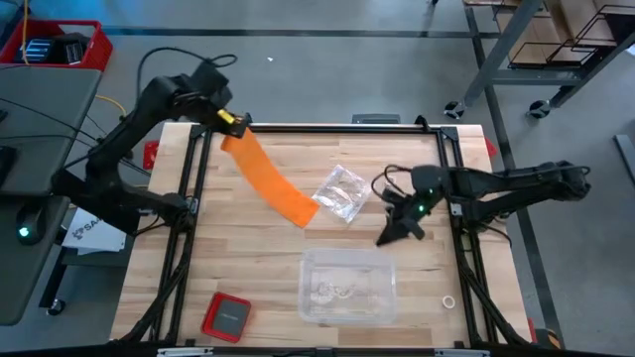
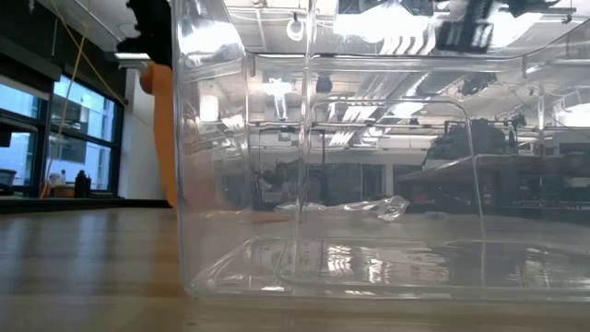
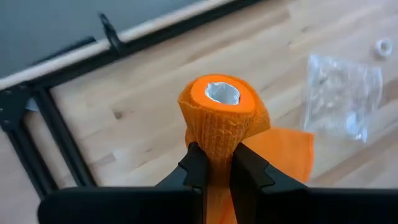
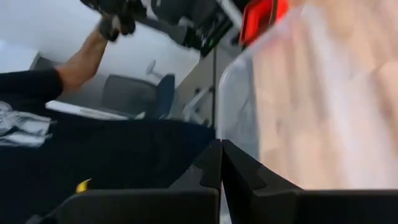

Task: Roll bandage
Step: Roll the orange bandage

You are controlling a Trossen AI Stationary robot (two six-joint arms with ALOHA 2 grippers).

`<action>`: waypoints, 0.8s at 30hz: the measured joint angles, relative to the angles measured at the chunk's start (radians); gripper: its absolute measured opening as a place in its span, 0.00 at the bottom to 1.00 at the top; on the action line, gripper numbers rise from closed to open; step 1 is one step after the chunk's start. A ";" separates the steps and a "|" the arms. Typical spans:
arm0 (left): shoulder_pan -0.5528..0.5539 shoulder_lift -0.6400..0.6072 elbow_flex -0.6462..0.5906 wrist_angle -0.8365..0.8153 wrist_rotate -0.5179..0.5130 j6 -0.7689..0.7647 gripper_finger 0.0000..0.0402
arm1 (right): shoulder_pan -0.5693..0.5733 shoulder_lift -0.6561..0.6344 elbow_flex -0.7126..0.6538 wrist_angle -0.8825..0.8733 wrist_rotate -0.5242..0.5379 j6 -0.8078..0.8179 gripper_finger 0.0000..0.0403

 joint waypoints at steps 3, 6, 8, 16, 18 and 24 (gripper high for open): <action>-0.003 -0.054 0.000 0.013 -0.004 -0.017 0.07 | 0.122 0.025 0.001 -0.002 0.084 0.120 0.00; -0.003 -0.094 0.000 0.028 -0.020 0.007 0.07 | 0.256 0.059 0.001 0.017 0.191 0.287 0.00; -0.003 -0.110 0.001 0.032 -0.026 0.036 0.07 | 0.345 0.092 0.001 0.055 0.258 0.412 0.00; -0.003 -0.146 0.000 0.051 -0.033 0.173 0.09 | 0.634 0.231 0.095 0.166 0.436 0.806 0.00; -0.002 -0.147 0.000 0.061 -0.038 0.201 0.08 | 0.686 0.275 0.162 0.100 0.436 0.823 0.00; -0.003 -0.146 0.000 0.086 -0.037 0.212 0.07 | 0.740 0.459 0.315 -0.090 0.482 0.841 0.00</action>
